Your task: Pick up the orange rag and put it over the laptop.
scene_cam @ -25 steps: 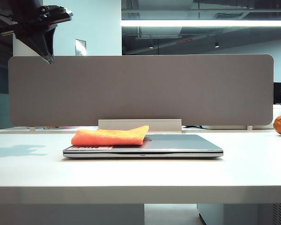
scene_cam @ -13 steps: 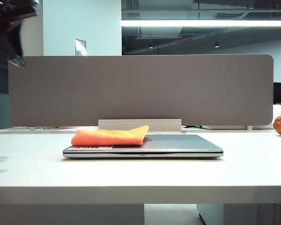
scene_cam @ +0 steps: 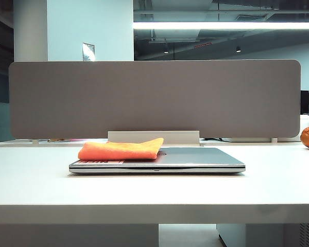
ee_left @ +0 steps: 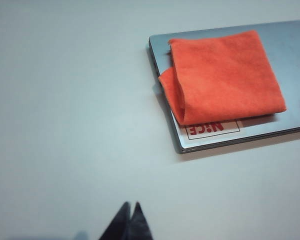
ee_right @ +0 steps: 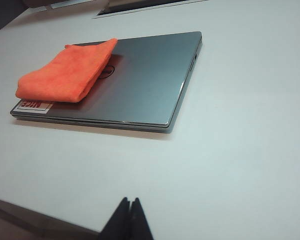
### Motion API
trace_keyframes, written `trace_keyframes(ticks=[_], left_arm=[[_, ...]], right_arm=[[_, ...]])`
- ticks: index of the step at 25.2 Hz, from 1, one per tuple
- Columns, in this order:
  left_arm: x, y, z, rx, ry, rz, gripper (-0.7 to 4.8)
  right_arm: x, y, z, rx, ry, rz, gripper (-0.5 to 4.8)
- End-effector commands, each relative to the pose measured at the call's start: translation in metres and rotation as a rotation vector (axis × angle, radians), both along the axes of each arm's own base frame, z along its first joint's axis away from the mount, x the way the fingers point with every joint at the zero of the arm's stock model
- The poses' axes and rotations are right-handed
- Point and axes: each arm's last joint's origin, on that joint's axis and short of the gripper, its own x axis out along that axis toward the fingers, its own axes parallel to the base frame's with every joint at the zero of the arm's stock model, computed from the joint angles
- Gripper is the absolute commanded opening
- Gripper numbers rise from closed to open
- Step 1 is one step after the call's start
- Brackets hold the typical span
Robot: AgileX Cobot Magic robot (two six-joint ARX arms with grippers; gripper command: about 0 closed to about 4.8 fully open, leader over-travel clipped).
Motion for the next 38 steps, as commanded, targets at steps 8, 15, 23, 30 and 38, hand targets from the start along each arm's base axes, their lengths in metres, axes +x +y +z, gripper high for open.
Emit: trace_keyframes(ticks=[8, 15, 23, 30, 38], left_arm=[[-0.001, 0.000, 0.002, -0.036, -0.011, 0.006, -0.06], [-0.012, 0.006, -0.028, 0.047, -0.080, 0.063, -0.06], [-0.048, 0.014, -0.111, -0.008, -0.249, 0.112, -0.06], [-0.055, 0.027, -0.135, -0.033, -0.278, 0.246, -0.06], [-0.062, 0.028, -0.141, -0.026, -0.329, 0.259, -0.06]], right_arm=[[0.000, 0.000, 0.002, 0.000, -0.018, 0.001, -0.05], [0.000, 0.000, 0.002, 0.000, -0.023, 0.001, -0.05], [0.000, 0.000, 0.002, 0.001, -0.023, 0.002, -0.05], [0.000, 0.000, 0.002, 0.001, -0.024, 0.002, -0.05], [0.000, 0.000, 0.002, 0.001, -0.025, 0.001, -0.05]])
